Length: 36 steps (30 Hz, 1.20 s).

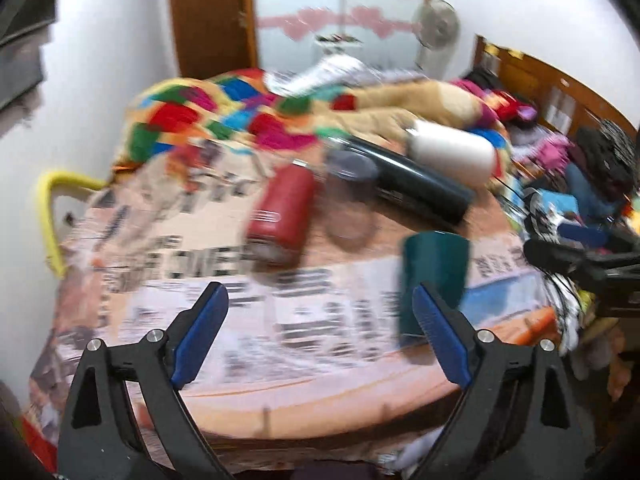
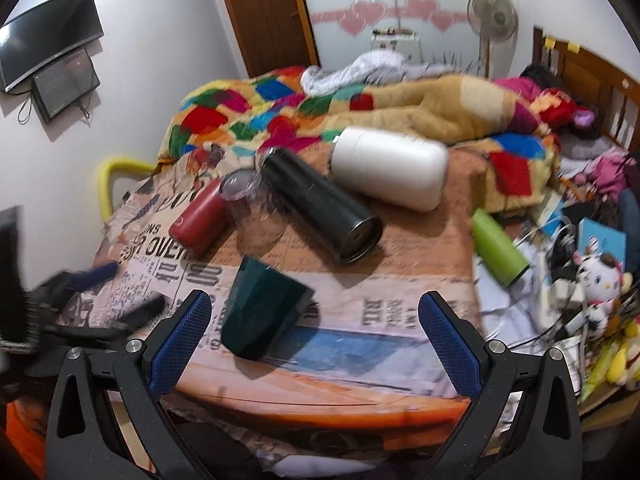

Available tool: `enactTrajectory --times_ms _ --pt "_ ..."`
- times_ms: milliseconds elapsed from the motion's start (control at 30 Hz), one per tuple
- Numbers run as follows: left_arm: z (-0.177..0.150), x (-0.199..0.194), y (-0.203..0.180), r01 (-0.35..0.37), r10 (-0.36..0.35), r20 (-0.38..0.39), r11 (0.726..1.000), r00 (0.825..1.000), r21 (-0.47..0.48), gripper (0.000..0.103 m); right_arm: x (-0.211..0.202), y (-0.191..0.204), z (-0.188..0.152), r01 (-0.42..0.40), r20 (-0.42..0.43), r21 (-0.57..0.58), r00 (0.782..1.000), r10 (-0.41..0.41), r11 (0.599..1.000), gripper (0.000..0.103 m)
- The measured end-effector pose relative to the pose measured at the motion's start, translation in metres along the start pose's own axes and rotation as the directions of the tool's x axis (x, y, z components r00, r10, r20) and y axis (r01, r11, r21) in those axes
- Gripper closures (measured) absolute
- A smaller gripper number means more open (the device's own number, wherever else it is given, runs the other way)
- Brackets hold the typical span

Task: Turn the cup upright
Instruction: 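Grasp the rim of the upright green cup with the right tool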

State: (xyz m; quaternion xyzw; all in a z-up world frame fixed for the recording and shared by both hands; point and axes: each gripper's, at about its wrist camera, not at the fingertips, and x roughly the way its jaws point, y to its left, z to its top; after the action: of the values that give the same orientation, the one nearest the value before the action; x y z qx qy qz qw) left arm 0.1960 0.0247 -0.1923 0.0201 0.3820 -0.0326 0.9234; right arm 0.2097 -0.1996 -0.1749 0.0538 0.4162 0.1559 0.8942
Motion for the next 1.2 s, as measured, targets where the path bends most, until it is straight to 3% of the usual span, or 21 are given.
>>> enactTrajectory --times_ms 100,267,533,633,700,867,1200 --pt "-0.008 -0.009 0.018 -0.054 0.055 0.033 0.998 0.998 -0.032 0.007 0.027 0.006 -0.002 -0.044 -0.083 0.034 0.995 0.047 0.998 0.0" --pt "-0.023 -0.008 0.04 -0.065 0.068 0.033 0.994 0.997 -0.083 0.007 0.072 0.018 -0.007 -0.087 -0.208 0.072 0.973 0.1 0.994 0.006" --pt "-0.033 -0.002 0.038 -0.06 0.062 0.025 0.995 0.998 -0.077 0.007 0.111 0.021 -0.006 -0.109 -0.3 0.154 0.942 0.152 0.982 0.011" --pt "-0.034 -0.001 0.037 -0.059 0.061 0.022 0.995 0.998 -0.075 0.007 0.123 0.024 -0.002 -0.099 -0.324 0.152 0.935 0.144 0.983 0.02" --pt "-0.034 -0.001 0.036 -0.058 0.06 0.023 0.996 0.998 -0.073 0.007 0.125 0.023 0.0 -0.09 -0.33 0.14 0.935 0.132 0.986 0.03" --pt "-0.031 -0.001 0.033 -0.06 0.062 0.025 0.996 0.998 -0.067 0.007 0.116 0.025 0.002 -0.104 -0.321 0.101 0.938 0.131 0.989 0.031" --pt "-0.025 -0.001 0.031 -0.069 0.071 0.029 0.995 0.997 -0.071 0.007 0.068 0.053 0.02 -0.083 -0.175 -0.124 0.983 0.061 0.989 0.032"
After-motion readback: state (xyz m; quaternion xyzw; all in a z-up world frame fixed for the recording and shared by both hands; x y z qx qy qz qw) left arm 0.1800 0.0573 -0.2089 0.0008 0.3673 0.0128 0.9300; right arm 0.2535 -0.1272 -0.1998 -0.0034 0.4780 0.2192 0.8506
